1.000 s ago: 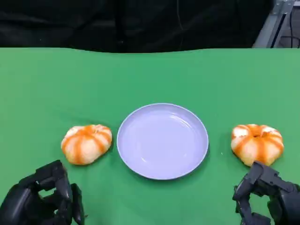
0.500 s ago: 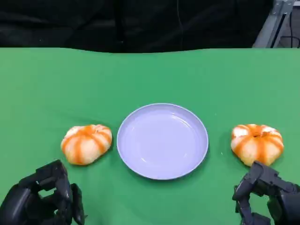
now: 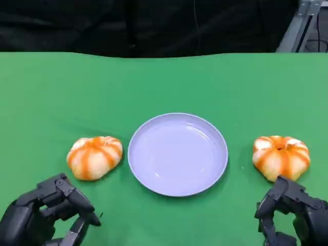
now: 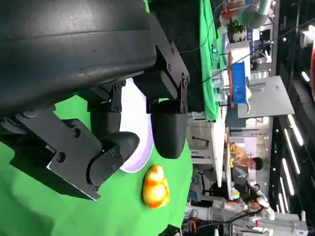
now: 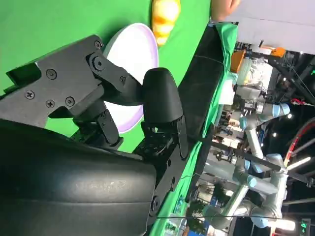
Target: Grasp the bread from the table and place it into the plate.
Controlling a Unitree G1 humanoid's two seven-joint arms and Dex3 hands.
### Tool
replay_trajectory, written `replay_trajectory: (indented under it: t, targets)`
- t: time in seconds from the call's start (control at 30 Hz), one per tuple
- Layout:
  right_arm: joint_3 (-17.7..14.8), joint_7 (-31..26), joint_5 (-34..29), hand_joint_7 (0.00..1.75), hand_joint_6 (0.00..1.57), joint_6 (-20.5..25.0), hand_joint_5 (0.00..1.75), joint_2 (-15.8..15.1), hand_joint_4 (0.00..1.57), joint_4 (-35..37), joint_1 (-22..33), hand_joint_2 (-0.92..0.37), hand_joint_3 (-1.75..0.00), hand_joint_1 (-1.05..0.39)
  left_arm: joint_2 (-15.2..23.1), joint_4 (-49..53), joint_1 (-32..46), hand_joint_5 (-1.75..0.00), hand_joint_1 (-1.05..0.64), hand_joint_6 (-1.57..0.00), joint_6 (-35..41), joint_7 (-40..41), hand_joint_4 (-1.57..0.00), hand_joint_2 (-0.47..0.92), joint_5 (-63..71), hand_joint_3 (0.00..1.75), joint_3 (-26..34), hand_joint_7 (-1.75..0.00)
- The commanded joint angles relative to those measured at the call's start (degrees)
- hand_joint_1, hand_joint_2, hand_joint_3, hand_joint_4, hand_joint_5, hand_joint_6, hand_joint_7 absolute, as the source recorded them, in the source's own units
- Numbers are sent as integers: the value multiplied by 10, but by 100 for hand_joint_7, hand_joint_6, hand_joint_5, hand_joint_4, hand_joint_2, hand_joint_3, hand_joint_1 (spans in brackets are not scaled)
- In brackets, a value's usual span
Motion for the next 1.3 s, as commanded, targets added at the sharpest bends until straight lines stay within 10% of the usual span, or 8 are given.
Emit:
replay_trajectory:
  t: [0.03, 0.17, 0.23, 0.37, 1.3]
  targets:
    - [-5, -3, 5, 159, 72, 1, 175, -5, 82, -2, -1, -59, -105, -15, 8, 8, -3, -135, -7, -74, -11, -2, -56, 51, 1, 107, 2, -111]
    - [-5, -2, 5, 159, 72, 4, 175, -6, 82, -1, -3, -59, -105, -15, 23, 7, -8, -135, -7, -74, -41, 16, -56, 51, 60, 107, 5, -110]
    - [-6, -1, 6, 159, 72, 6, 175, -7, 81, 4, -8, -60, -104, -14, 70, -3, -30, -94, -54, -53, -99, 62, -24, 82, 224, 40, 11, -53]
    - [-6, 0, 7, 159, 72, 3, 175, -7, 81, 10, -11, -59, -105, -15, 105, -3, -68, -66, -74, -56, -117, 116, -21, 91, 359, 10, 6, -17]
    - [-2, -16, -16, 158, 72, 6, 175, -3, 81, 7, -12, -59, -104, -19, 232, 34, -252, -12, -75, -65, 10, 184, -46, 78, 678, 1, -126, 0]
